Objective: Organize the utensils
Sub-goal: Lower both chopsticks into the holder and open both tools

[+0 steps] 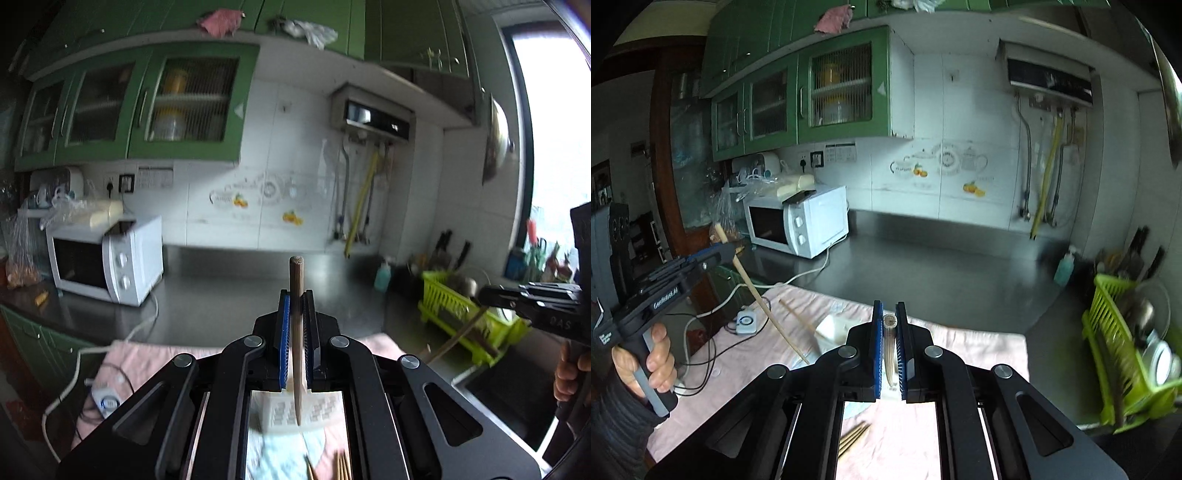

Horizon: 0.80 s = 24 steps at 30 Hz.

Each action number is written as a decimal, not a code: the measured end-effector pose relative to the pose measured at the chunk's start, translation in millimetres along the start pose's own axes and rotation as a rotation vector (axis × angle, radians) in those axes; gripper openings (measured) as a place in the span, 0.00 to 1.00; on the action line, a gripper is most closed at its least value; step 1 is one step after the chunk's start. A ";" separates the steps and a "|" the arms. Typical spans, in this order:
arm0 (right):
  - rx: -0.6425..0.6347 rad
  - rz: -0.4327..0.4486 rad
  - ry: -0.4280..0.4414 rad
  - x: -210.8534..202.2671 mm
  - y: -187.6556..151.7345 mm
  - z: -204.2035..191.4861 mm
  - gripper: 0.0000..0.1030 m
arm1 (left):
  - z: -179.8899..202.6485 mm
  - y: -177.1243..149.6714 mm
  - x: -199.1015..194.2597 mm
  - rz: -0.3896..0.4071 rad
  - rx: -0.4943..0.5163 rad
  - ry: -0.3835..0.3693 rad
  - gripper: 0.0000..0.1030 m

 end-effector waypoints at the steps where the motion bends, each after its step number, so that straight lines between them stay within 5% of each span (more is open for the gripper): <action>1: -0.007 0.006 -0.006 1.1 5.5 1.0 0.06 | -1.5 6.6 4.2 0.014 -0.004 0.007 0.05; 10: -0.012 0.023 -0.034 33.3 23.2 18.0 0.06 | -15.4 24.1 51.1 0.091 -0.054 0.055 0.05; 24: 0.065 -0.100 -0.011 112.3 -19.2 34.6 0.07 | -28.6 -26.8 106.9 -0.072 -0.046 0.083 0.05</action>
Point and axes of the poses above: each gripper's, at about its wrist camera, not at the fingertips, and x roughly the way its jaws point, z to its right, y to its top, the point moved 7 cm from there along x, roughly the way its jaws point, and after that the axes turned 3 degrees about -y, right-handed, at the moved point
